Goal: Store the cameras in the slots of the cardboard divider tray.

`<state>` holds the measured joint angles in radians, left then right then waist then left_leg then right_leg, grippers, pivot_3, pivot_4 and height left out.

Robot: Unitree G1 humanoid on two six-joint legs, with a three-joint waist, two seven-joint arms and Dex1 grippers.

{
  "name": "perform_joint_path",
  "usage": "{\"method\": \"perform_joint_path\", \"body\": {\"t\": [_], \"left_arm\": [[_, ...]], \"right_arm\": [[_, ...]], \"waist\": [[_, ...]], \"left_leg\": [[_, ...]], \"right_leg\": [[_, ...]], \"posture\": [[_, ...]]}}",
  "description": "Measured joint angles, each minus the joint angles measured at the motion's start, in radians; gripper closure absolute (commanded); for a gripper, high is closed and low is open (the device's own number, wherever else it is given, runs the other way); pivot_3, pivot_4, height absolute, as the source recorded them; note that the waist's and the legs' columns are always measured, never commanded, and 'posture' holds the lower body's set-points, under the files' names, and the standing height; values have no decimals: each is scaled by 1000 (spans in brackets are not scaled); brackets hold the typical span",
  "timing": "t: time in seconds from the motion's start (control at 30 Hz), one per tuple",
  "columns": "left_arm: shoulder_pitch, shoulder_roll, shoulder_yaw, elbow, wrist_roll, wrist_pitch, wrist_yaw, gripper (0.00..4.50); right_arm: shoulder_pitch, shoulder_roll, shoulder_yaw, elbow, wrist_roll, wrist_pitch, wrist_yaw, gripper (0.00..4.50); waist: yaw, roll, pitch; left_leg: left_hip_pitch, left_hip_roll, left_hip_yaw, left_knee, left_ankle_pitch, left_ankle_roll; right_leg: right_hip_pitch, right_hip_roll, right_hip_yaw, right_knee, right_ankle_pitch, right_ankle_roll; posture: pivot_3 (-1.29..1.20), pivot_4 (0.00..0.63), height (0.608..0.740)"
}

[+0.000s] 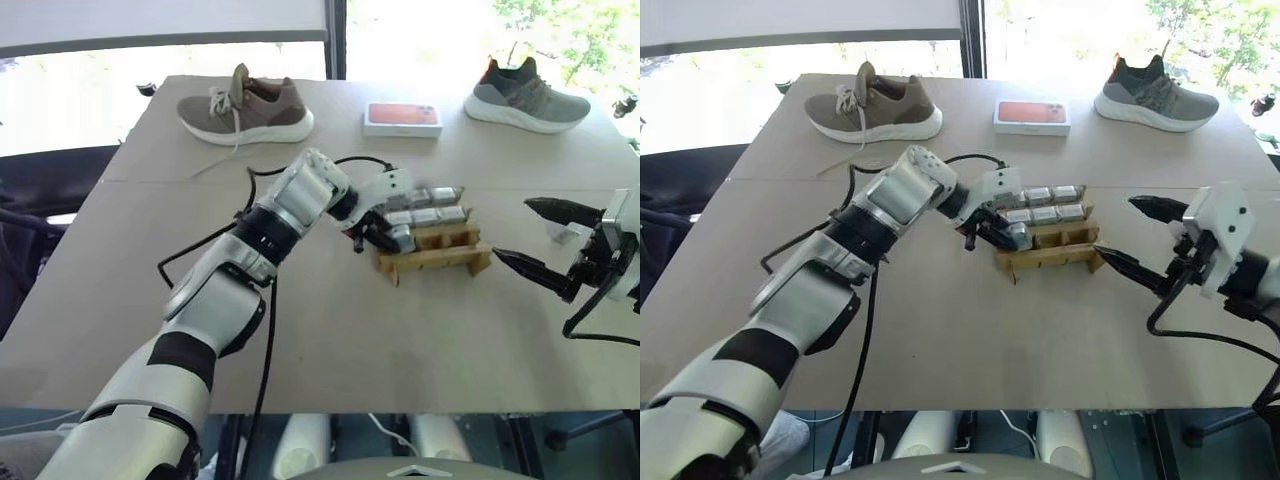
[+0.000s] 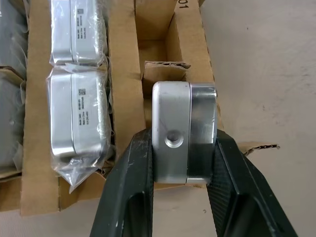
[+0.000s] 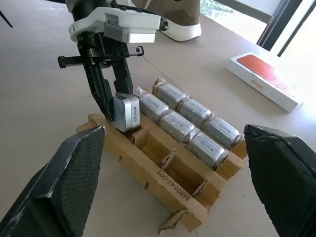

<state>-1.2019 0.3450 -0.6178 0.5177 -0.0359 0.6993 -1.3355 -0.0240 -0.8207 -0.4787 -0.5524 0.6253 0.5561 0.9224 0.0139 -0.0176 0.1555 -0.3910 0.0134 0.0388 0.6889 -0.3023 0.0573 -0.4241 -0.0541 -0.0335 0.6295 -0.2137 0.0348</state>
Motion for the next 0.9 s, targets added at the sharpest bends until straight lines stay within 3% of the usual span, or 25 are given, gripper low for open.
{"method": "perform_joint_path", "body": {"t": [0.4, 0.77, 0.9], "left_arm": [[-21, -50, -14, -16, 79, 73, 34, 3661], [-51, -100, -11, 64, 118, 53, 82, 3661], [-51, -112, -4, 56, 122, 68, 117, 1756]], "right_arm": [[81, -120, -90, 80, 17, -70, 170, 39], [-95, -232, -30, 261, 13, -146, 296, 39], [-84, -227, -27, 254, 13, -146, 292, 0]], "waist": [[5, 0, 0], [7, 0, 0], [7, 1, 0]], "left_leg": [[0, -1, 0, 4, 0, 0], [1, 1, -1, 13, 0, 1], [0, 3, -1, 13, 0, 1]], "right_leg": [[2, -1, 1, 0, 0, 0], [3, -1, 1, 8, 0, 0], [3, -1, 1, 8, 0, 1]], "posture": [[0, 150, 740], [0, 150, 740], [0, 150, 740]]}}
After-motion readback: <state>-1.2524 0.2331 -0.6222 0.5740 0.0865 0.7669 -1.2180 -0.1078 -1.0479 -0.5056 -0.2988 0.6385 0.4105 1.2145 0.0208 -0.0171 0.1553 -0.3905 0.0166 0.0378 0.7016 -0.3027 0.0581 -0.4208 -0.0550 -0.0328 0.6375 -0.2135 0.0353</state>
